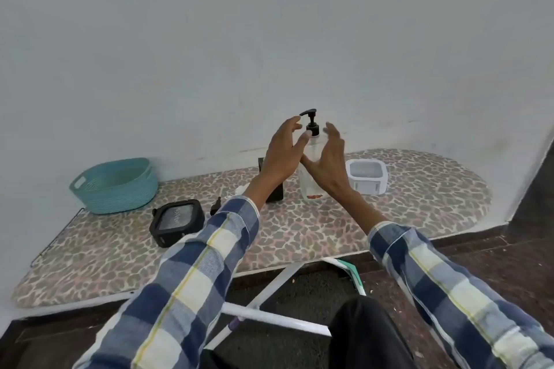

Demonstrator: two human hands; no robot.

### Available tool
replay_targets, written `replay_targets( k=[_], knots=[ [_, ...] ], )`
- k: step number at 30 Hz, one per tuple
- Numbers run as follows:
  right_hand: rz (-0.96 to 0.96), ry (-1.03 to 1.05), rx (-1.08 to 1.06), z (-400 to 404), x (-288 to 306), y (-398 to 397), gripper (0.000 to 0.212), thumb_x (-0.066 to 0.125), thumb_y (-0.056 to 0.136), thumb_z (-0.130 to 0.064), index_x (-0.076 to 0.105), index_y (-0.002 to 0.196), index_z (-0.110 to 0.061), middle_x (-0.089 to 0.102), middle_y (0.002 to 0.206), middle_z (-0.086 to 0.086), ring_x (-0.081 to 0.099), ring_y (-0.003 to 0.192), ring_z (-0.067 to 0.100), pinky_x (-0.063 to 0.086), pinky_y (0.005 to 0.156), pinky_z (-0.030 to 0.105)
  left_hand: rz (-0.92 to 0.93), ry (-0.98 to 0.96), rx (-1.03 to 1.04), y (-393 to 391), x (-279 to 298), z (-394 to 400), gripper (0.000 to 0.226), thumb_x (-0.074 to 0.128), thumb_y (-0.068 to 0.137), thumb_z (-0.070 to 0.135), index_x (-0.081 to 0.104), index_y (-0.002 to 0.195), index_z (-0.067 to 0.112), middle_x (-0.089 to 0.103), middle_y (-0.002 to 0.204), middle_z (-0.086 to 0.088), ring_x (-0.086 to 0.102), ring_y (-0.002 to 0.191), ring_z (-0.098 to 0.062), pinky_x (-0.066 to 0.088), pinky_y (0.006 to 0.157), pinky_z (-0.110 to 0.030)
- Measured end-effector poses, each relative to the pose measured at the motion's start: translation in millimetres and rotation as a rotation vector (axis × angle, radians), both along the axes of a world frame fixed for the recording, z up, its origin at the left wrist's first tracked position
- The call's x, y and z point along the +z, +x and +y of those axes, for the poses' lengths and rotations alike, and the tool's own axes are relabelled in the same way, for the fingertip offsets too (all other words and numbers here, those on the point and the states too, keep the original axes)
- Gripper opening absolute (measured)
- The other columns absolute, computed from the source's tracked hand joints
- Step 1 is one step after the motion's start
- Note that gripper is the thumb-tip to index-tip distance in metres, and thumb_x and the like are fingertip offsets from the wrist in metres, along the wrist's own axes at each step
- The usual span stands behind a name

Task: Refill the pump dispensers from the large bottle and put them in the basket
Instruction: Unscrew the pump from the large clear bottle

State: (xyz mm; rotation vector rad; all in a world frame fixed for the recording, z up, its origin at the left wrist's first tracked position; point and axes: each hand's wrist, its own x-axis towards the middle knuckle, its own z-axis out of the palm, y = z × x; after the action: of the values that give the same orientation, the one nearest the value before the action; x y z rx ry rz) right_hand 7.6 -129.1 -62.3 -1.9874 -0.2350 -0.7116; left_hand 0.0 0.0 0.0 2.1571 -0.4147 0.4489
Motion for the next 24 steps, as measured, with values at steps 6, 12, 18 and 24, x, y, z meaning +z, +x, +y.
replay_targets(
  k=[6,12,18,24],
  knots=[
    [0.106,0.115,0.032,-2.5,0.8,4.6,0.091,0.086,0.079,-0.055,0.037,0.148,-0.021,0.055,0.143,-0.003,0.060,0.114,0.013,0.051,0.088,0.032,0.023,-0.035,-0.010,21.0,1.1,-11.7,0.037,0.065,0.107,0.028,0.065,0.141,0.013,0.069,0.133,-0.001,0.066,0.122,-0.014,0.051,0.112,-0.041],
    [0.079,0.193,0.063,-5.5,-6.4,11.4,0.086,0.092,0.075,-0.047,0.039,0.140,-0.027,0.059,0.133,-0.006,0.063,0.105,0.004,0.045,0.074,0.018,-0.028,-0.071,0.037,42.7,-12.2,-20.2,0.022,0.067,0.105,0.020,0.072,0.125,0.014,0.067,0.121,-0.004,0.069,0.114,-0.017,0.054,0.104,-0.044],
    [0.026,0.199,0.053,-1.2,-15.3,17.4,0.080,0.088,0.073,-0.036,0.036,0.134,-0.034,0.059,0.126,-0.010,0.064,0.102,0.008,0.051,0.074,0.024,-0.151,-0.103,0.257,40.7,-23.8,-34.1,0.025,0.079,0.094,0.040,0.064,0.106,0.023,0.069,0.103,0.013,0.068,0.094,-0.004,0.052,0.076,-0.028],
    [0.026,0.202,0.044,-2.7,-17.6,19.5,0.083,0.088,0.076,-0.036,0.033,0.138,-0.033,0.059,0.126,-0.008,0.064,0.105,0.007,0.055,0.077,0.024,-0.183,-0.168,0.271,36.4,-30.0,-39.0,0.043,0.082,0.088,0.054,0.059,0.107,0.024,0.065,0.104,0.015,0.065,0.093,-0.001,0.046,0.073,-0.018]
  ],
)
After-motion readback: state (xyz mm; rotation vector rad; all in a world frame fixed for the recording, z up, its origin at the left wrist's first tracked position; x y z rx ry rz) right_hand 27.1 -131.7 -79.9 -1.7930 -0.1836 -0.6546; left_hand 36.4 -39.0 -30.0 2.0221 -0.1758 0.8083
